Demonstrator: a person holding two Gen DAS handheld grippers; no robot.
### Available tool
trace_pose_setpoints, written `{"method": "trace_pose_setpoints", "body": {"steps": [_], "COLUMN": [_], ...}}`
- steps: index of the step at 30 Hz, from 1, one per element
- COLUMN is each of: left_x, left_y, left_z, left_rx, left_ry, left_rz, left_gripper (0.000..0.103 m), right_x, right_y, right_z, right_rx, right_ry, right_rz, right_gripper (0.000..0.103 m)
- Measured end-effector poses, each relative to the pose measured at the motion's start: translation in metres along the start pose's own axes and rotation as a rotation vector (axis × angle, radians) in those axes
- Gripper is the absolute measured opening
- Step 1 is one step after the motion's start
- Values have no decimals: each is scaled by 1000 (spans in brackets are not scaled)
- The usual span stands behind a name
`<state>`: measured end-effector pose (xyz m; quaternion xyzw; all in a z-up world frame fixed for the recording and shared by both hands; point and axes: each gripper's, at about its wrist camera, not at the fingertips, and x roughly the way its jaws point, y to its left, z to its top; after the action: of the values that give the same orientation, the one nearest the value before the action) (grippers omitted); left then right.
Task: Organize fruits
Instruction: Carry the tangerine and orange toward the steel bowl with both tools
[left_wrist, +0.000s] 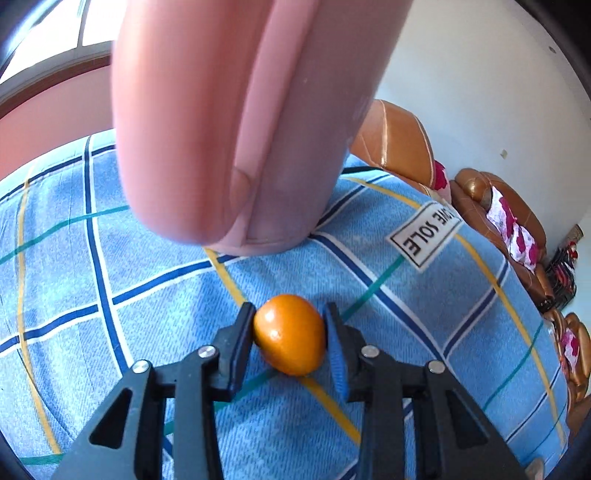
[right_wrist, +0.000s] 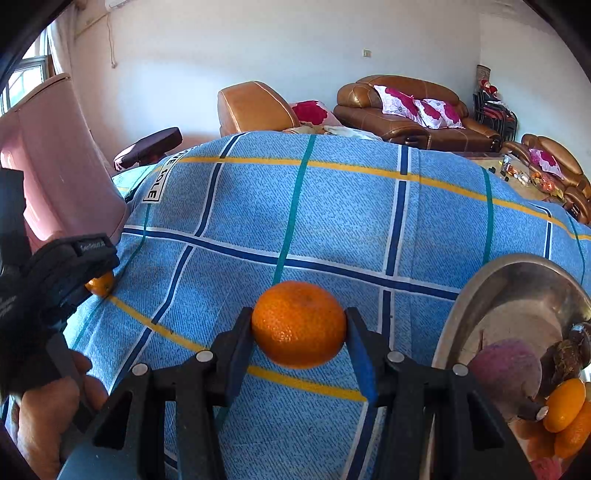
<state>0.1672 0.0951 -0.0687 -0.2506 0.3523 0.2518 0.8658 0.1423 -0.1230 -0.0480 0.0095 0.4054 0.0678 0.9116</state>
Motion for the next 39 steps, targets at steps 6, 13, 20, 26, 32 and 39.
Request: {"method": "trace_pose_setpoints", "body": {"steps": [6, 13, 20, 26, 32, 39], "left_x": [-16, -27, -54, -79, -92, -102], "left_y": [13, 39, 53, 33, 32, 33], "left_z": [-12, -5, -6, -27, -31, -36], "left_rx": [236, 436, 458, 567, 609, 618], "left_ry": [102, 148, 142, 35, -72, -152], "left_rz": [-184, -355, -564, -514, -440, -374], "left_gripper": [38, 38, 38, 38, 38, 38], "right_x": [-6, -26, -54, -70, -84, -100], "right_y": [0, 13, 17, 17, 12, 8], "right_z": [0, -6, -28, -42, -54, -69], "right_rx": [2, -30, -22, -17, -4, 6], "right_ry": [-39, -140, -204, -238, -260, -282], "right_rz": [3, 55, 96, 83, 61, 27], "right_gripper": [51, 51, 51, 51, 51, 51]}}
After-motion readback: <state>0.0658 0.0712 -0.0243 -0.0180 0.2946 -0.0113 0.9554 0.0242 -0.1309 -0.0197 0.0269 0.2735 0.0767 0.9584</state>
